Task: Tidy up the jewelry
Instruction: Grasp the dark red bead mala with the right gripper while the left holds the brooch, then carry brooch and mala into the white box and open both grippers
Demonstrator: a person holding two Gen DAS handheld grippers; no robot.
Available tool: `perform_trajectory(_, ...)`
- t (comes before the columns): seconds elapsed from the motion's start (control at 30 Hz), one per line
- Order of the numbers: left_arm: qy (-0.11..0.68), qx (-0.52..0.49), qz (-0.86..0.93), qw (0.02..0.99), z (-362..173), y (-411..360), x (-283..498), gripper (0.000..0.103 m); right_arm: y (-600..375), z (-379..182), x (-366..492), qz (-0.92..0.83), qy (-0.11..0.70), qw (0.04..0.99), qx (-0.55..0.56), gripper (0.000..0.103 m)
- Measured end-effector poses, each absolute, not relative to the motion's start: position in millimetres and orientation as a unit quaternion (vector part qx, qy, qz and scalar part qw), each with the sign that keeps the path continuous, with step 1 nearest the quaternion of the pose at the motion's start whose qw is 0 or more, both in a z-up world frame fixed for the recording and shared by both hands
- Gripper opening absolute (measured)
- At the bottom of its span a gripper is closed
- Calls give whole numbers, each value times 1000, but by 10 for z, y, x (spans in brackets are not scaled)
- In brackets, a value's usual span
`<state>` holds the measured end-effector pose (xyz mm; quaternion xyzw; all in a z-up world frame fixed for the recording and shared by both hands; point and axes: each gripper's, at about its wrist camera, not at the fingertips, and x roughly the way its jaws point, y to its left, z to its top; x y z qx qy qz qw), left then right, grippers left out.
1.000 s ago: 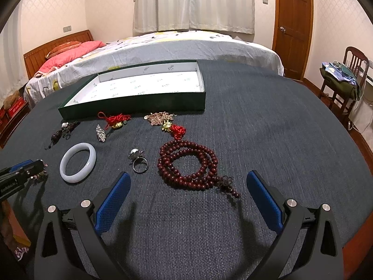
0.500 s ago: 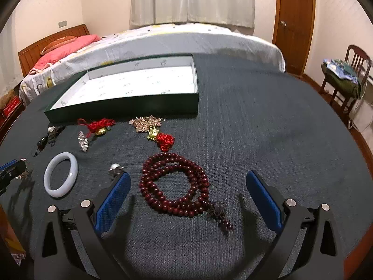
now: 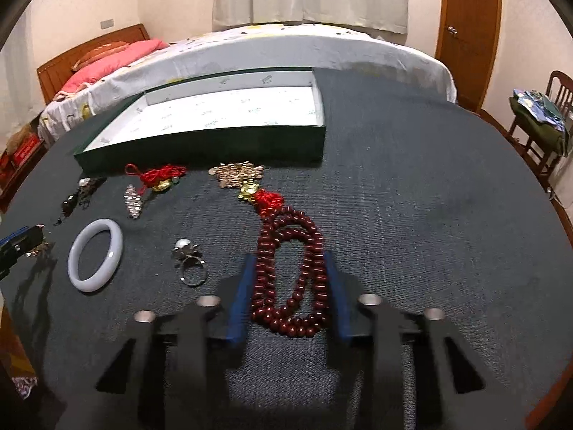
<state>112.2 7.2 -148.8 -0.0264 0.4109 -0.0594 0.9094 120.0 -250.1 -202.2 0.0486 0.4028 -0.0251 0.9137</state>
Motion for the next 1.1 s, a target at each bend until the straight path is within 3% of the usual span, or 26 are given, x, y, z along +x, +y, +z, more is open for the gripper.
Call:
perform_trajectory(0.03,411,-26,-60,909,-1487,71,1123,43,-2499,-2019,1194,-22,403,913,51,18)
perform_trajectory(0.3,401,-24,-62,914,-1410,48,1085,43,-2508,-1959,1132,-12,397,915,66,11)
perform_trajectory(1.1,359,-18,-81,930,-994,-135,1048,43,-2491,-1405,984,6,332,940,78,11)
